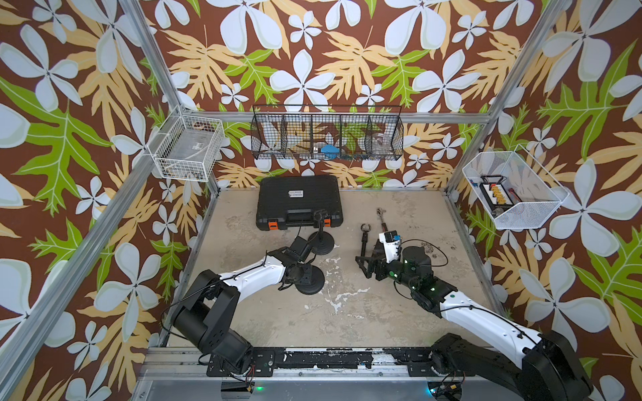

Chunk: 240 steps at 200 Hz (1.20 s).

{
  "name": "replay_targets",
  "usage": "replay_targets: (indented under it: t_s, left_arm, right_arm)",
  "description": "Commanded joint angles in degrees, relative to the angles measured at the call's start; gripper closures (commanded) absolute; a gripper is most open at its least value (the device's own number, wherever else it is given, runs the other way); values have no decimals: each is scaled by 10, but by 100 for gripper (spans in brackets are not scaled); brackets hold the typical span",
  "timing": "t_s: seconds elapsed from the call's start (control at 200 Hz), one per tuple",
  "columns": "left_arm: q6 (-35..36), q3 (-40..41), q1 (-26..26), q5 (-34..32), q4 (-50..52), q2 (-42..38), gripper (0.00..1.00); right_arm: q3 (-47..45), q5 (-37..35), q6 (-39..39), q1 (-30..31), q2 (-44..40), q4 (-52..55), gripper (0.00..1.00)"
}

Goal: Assemble a microphone stand
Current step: Move the microphone stand base to the center of the board, then pick up the microphone stand pole from the center of the board.

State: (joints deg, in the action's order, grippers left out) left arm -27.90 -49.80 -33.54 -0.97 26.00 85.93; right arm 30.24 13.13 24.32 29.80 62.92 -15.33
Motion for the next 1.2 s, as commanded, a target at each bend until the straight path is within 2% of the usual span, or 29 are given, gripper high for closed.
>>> replay_targets:
  t_s: [0.0,0.125,0.25,0.385,0.515,0.716,0.906,1.196]
  left_arm:
    - [-6,-17,0,51,-9,-46,42]
    - [-9,-25,0,68,-26,-89,40]
    - [-12,-12,0,65,-32,-96,39]
    - [-19,19,0,70,-55,-122,39]
    - [-32,50,0,74,-77,-169,39]
    - [-44,96,0,54,-95,-218,38]
    - [-51,138,0,93,-125,-225,39]
    - [-56,160,0,86,-124,-247,39]
  right_arm:
    - [33,-36,-9,0,35,23,14]
    - [91,-79,-13,0,102,45,26]
    - [189,-148,-21,0,197,130,35]
    - [291,-201,-40,0,306,218,34]
    - [346,-247,-33,0,381,254,35]
    - [392,-275,-3,-2,436,270,40]
    - [416,-294,15,-2,462,279,44]
    - [457,-293,23,-11,507,292,47]
